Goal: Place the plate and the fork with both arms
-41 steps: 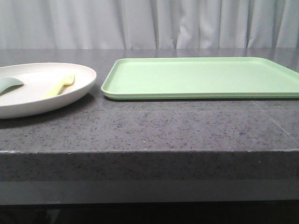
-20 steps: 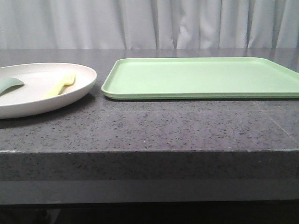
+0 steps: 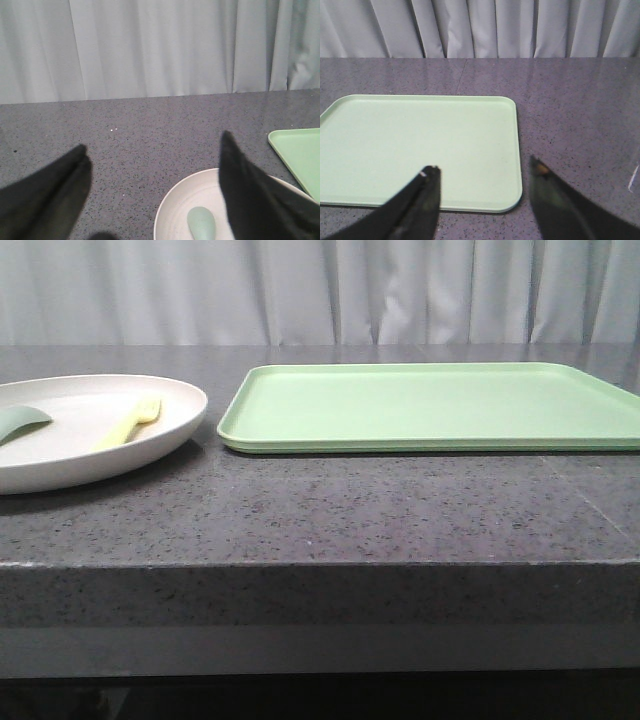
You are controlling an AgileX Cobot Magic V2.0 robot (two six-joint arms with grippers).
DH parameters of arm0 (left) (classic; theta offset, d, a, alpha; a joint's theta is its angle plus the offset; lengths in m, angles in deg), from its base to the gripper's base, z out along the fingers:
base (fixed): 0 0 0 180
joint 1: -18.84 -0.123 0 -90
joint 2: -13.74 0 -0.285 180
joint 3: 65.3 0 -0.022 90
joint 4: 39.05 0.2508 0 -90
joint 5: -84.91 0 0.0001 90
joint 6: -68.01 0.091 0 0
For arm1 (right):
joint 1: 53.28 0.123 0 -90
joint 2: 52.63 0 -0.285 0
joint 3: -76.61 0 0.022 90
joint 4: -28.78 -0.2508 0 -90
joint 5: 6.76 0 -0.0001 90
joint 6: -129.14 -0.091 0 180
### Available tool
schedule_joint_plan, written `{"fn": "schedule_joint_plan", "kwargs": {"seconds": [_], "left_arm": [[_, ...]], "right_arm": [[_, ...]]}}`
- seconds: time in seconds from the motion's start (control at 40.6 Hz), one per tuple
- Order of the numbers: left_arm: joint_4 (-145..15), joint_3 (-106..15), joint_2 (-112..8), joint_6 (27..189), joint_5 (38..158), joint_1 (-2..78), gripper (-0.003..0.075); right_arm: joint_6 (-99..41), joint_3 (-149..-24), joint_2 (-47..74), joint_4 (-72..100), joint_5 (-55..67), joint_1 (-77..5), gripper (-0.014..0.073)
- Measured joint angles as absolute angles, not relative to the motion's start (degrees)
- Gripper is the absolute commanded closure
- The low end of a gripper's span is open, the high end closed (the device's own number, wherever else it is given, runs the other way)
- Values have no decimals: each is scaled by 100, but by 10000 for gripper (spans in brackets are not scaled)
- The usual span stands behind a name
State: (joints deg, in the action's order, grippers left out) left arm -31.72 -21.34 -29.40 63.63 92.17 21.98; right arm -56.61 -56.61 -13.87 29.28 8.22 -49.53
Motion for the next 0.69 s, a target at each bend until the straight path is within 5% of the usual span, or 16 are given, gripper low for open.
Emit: {"fn": "schedule_joint_plan", "kwargs": {"seconds": [0.369,0.689], "left_arm": [[-3218,-2134,-2991,6363,9181,2198,150],[-3569,-2890,-3920,6372,9986,2198,155]], "right_arm": [[-5661,-5661,-1387,2928,812,-4953,-59],[-5671,-5661,-1387,2928,812,-4953,-59]]}}
